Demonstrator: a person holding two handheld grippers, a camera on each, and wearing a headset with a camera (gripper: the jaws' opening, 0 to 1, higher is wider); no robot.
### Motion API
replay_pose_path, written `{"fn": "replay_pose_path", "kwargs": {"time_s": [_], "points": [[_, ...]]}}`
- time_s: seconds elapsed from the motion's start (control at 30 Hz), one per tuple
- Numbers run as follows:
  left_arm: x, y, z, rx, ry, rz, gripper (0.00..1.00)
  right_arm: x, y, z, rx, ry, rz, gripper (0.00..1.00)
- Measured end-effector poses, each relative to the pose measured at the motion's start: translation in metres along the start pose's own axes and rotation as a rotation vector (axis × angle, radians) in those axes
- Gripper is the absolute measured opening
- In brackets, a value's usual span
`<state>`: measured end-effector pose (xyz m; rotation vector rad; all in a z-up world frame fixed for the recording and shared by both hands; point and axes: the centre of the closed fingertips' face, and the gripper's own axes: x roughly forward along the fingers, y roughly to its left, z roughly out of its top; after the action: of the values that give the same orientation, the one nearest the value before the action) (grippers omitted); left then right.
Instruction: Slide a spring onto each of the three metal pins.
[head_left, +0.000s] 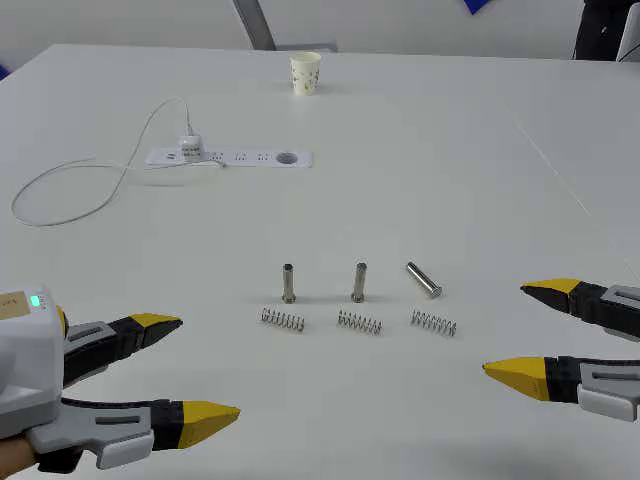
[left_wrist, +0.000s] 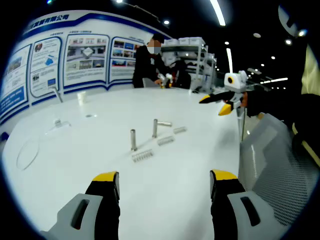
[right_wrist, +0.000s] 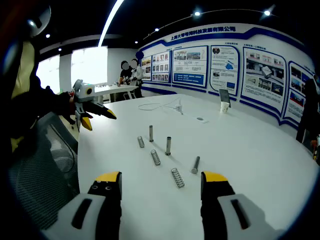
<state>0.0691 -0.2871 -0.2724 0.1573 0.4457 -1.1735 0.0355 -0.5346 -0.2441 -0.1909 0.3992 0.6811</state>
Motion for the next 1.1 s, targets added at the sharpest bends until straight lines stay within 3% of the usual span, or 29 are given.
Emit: {"fn": "replay_pose_path", "kwargs": {"time_s": [1.1], "points": [[0.0013, -0.0003, -0.0014, -0.01, -0.004, 0.002, 0.75, 0.004, -0.01, 0.0066, -0.01, 0.018, -0.015, 0.63]]}}
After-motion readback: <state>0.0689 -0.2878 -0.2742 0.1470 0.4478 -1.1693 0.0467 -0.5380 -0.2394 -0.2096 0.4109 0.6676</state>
